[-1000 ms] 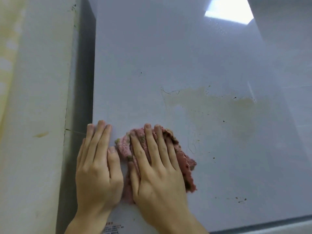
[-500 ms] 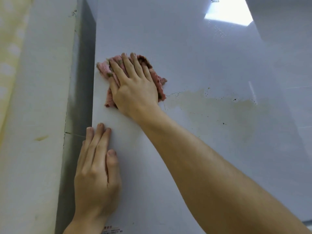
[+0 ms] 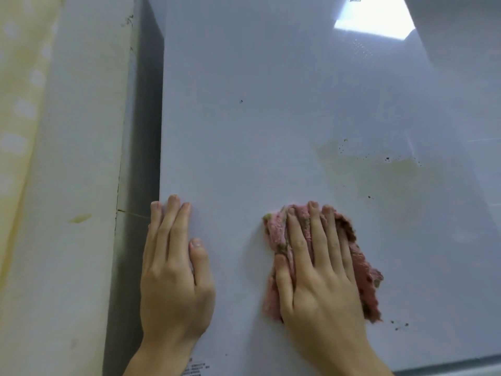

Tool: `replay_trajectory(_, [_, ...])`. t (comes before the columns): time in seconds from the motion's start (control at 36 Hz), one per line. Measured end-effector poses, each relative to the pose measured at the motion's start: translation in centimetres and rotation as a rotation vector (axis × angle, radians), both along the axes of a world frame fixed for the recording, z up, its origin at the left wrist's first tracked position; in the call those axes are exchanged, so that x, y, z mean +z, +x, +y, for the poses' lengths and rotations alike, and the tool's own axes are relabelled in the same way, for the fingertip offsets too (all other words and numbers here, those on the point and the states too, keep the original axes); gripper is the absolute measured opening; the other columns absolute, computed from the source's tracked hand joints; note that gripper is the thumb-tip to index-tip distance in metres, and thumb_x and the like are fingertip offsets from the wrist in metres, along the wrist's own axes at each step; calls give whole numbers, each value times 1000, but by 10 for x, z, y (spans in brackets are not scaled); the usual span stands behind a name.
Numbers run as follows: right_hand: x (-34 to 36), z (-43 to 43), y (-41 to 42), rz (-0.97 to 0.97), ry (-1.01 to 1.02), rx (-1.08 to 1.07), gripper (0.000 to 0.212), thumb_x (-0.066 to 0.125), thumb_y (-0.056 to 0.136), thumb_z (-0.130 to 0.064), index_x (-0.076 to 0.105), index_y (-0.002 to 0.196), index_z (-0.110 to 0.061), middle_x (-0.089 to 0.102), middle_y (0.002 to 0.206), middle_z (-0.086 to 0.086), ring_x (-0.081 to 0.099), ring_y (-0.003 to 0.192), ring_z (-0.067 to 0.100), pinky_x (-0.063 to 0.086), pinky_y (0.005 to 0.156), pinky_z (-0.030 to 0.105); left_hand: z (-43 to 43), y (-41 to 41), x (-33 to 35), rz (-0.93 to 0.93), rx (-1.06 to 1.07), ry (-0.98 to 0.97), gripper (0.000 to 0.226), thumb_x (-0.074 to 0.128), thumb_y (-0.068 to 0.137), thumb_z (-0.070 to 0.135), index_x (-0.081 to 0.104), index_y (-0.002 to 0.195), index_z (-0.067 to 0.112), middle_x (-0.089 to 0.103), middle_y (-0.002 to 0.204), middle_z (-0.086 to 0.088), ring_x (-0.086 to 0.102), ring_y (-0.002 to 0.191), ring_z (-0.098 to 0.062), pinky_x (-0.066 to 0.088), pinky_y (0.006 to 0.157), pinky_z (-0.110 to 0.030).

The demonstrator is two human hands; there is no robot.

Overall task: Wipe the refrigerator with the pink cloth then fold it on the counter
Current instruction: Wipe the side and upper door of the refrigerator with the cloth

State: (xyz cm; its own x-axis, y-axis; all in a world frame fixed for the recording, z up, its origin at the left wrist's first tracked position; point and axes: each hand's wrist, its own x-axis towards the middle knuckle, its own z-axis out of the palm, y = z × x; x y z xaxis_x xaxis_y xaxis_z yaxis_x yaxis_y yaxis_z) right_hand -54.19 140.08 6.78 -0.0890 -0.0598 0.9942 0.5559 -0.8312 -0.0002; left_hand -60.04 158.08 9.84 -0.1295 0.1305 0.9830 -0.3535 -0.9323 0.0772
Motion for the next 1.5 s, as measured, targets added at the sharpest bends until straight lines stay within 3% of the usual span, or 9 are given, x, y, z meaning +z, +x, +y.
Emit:
replay_trajectory(0.11, [33,20,-7,-44,-70,26,58,40,106,-35,42,160,-13,31,170,14,21,161,31,23,128,50,0,0,1,-33,-21,4,56,32,104,24,51,152,4,41,165,-2,24,160,-16,16,128,-19])
replay_trajectory(0.25, [108,60,-18,-110,-187,91,56,40,107,-32,42,160,-13,32,169,15,21,160,32,17,132,47,1,5,1,-41,28,25,55,33,104,22,50,152,2,42,165,-8,26,160,-25,21,129,-31])
replay_trajectory(0.44, [215,85,-33,48,-284,62,58,21,113,-46,14,168,-31,1,177,1,-8,163,23,-6,132,44,2,6,5,23,241,50,60,30,105,26,39,161,6,33,170,-7,20,162,-27,15,131,-37])
replay_trajectory(0.58, [270,91,-44,95,-296,43,59,18,111,-50,12,167,-35,-2,177,1,-11,163,23,-9,131,44,3,7,5,30,264,51,62,30,104,27,34,163,11,29,172,-5,19,162,-26,9,132,-35])
replay_trajectory(0.89, [249,56,-33,99,-224,50,60,20,110,-54,12,168,-36,1,177,-4,-7,163,18,-4,132,41,6,-2,24,87,248,110,67,34,97,30,39,160,10,27,172,-8,17,162,-24,8,133,-37])
replay_trajectory(1.0, [211,28,-24,130,-131,52,60,25,109,-56,15,166,-41,4,177,-6,-4,163,17,-4,131,38,7,-1,23,94,217,115,68,36,97,33,37,162,14,25,173,-5,15,163,-20,16,132,-39])
replay_trajectory(1.22, [100,-7,-10,154,15,9,62,27,106,-53,23,166,-37,11,176,0,-1,164,21,-4,131,39,6,-1,21,109,203,116,68,36,98,36,37,162,11,24,173,-5,11,163,-18,17,131,-38])
replay_trajectory(1.33, [130,12,-15,106,20,23,61,29,105,-52,28,164,-38,14,176,3,1,163,27,-1,131,45,6,1,21,80,191,119,67,38,97,33,40,160,9,28,171,-7,16,162,-21,22,130,-41])
replay_trajectory(1.5, [217,48,-31,124,-159,47,58,28,110,-52,18,165,-41,4,177,-2,-7,163,23,-6,132,44,7,1,23,83,208,109,70,36,95,38,37,162,15,25,172,0,13,163,-16,23,127,-41])
